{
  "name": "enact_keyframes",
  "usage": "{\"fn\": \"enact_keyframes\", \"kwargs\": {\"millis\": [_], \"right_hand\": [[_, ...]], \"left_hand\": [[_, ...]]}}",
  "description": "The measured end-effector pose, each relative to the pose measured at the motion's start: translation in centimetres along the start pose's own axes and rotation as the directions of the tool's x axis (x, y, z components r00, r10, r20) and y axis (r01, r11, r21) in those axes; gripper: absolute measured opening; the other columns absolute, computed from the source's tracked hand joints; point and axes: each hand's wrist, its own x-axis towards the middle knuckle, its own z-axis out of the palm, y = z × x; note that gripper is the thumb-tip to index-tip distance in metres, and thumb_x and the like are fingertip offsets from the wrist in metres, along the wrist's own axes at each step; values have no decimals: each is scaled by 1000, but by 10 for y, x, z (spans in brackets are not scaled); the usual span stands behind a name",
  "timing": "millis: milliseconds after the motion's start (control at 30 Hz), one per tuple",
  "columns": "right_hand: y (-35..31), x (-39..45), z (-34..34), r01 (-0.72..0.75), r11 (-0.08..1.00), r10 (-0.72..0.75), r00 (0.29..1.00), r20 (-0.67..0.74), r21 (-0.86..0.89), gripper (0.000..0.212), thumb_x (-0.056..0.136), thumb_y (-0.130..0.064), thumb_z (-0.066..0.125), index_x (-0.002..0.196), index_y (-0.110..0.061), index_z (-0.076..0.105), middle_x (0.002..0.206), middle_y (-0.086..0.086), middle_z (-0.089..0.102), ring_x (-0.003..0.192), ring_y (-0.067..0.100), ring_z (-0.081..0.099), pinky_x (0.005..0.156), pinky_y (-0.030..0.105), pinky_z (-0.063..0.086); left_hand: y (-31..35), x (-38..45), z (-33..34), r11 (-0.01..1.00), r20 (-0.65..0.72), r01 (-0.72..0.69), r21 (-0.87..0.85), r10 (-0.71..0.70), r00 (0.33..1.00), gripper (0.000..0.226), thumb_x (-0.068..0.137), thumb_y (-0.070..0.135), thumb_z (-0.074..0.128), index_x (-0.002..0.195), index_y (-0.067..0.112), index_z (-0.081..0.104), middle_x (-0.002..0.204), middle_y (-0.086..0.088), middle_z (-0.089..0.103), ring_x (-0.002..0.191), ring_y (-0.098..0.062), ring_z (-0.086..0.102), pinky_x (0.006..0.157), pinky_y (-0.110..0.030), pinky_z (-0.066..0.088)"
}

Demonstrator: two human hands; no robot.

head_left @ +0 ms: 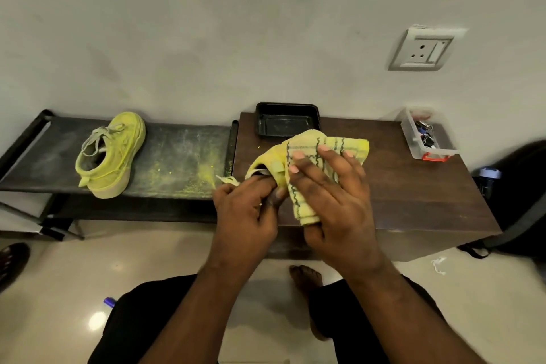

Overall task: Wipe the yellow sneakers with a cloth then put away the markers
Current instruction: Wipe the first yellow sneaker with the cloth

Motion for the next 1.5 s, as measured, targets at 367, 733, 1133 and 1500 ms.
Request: {"fn": "enact_keyframes", "kwargs": {"millis": [367,733,1133,1500], "right_hand": [[28,-31,-27,-318,948,318,948,6,33,53,63,-12,43,108,-8,71,118,-2,66,116,24,52,95,43,40],[43,-46,-12,-692,707,666,721,192,144,28,71,5,54,87,-12,70,82,-14,60,86,24,59,70,28,46],[48,-36,27,-940,221,883,306,355,261,19,86,-9,60,96,-21,71,84,-7,69,80,11,63,69,23,48],[13,-47,23,-823,541,670,546,503,174,63,76,11,48,131,-20,58,130,-3,60,109,9,60,92,6,41]], "left_hand": [[18,-10,41,965,137,-147,217,119,983,18,79,24,51,75,25,68,70,10,63,67,-14,63,72,-34,26],[-7,-25,58,899,283,-160,408,42,958,22,75,23,54,85,26,73,76,10,68,72,-17,65,74,-34,28],[-40,-26,53,849,336,-146,508,-39,941,19,76,28,57,86,25,73,76,8,70,78,-19,66,85,-38,31],[-30,-32,59,858,315,-95,505,-81,945,41,71,29,33,83,25,72,68,6,68,73,-21,67,97,-47,30]]}}
